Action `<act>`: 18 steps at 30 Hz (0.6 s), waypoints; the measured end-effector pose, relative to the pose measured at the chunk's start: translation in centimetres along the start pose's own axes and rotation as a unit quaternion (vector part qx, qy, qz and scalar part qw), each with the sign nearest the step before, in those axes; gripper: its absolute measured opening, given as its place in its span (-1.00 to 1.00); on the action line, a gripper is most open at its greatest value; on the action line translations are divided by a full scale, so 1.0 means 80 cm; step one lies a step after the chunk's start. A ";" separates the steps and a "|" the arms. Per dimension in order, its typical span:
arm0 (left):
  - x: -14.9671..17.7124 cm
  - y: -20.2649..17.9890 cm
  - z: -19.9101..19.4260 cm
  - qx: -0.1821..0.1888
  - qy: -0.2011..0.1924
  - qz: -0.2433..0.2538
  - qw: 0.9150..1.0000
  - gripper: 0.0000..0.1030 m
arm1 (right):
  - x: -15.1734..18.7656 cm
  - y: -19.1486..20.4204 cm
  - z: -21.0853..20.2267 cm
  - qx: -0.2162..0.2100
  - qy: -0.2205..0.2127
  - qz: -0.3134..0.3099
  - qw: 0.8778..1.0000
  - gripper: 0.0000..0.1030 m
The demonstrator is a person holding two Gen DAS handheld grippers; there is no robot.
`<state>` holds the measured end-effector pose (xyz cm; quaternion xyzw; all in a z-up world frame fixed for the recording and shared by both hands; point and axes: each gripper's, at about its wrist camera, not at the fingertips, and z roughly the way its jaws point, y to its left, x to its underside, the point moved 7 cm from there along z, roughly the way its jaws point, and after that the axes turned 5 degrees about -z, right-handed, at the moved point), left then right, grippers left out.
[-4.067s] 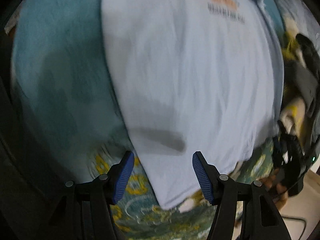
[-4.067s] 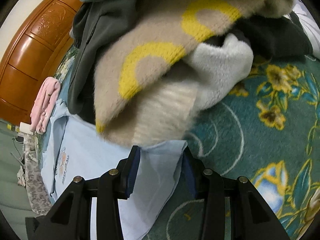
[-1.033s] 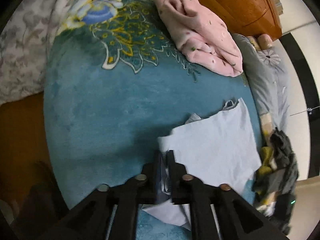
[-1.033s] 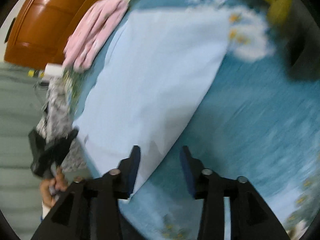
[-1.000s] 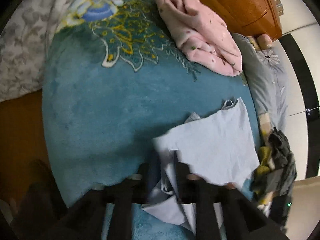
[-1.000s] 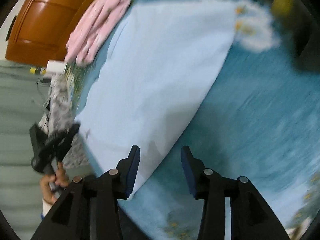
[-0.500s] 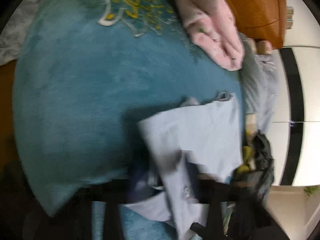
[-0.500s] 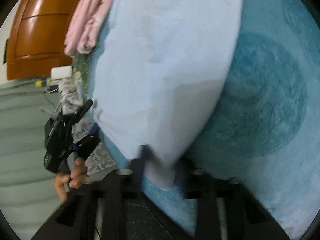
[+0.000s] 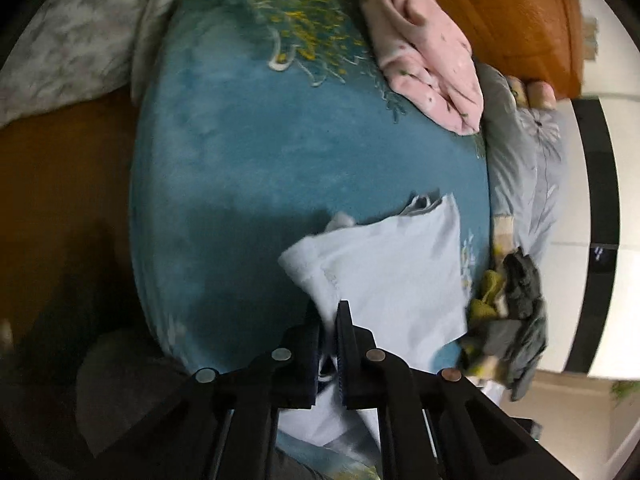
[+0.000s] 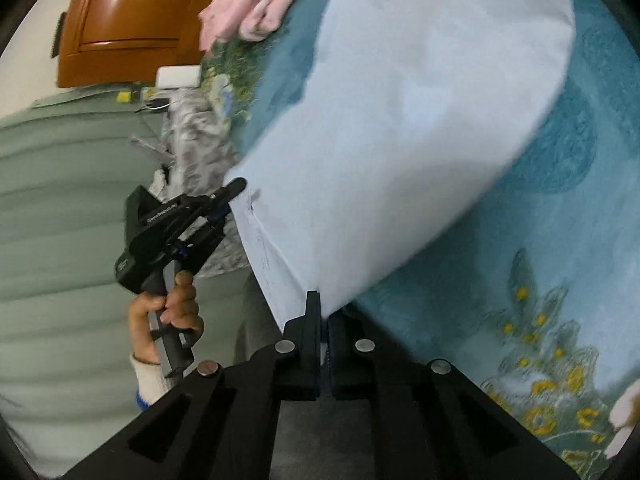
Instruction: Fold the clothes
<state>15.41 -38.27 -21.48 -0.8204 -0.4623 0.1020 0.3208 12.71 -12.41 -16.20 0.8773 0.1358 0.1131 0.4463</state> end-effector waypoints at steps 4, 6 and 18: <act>-0.022 -0.055 0.021 0.020 0.014 0.003 1.000 -0.85 | -0.057 -0.035 -0.056 -0.057 -0.073 0.067 0.993 -0.96; -0.032 -0.115 0.053 0.033 0.027 0.024 0.999 -0.85 | -0.084 -0.063 -0.085 -0.061 -0.108 0.091 0.988 -0.96; -0.044 -0.192 0.119 0.031 0.013 0.091 0.995 0.14 | -0.135 -0.209 -0.143 -0.044 -0.212 0.236 0.947 -0.88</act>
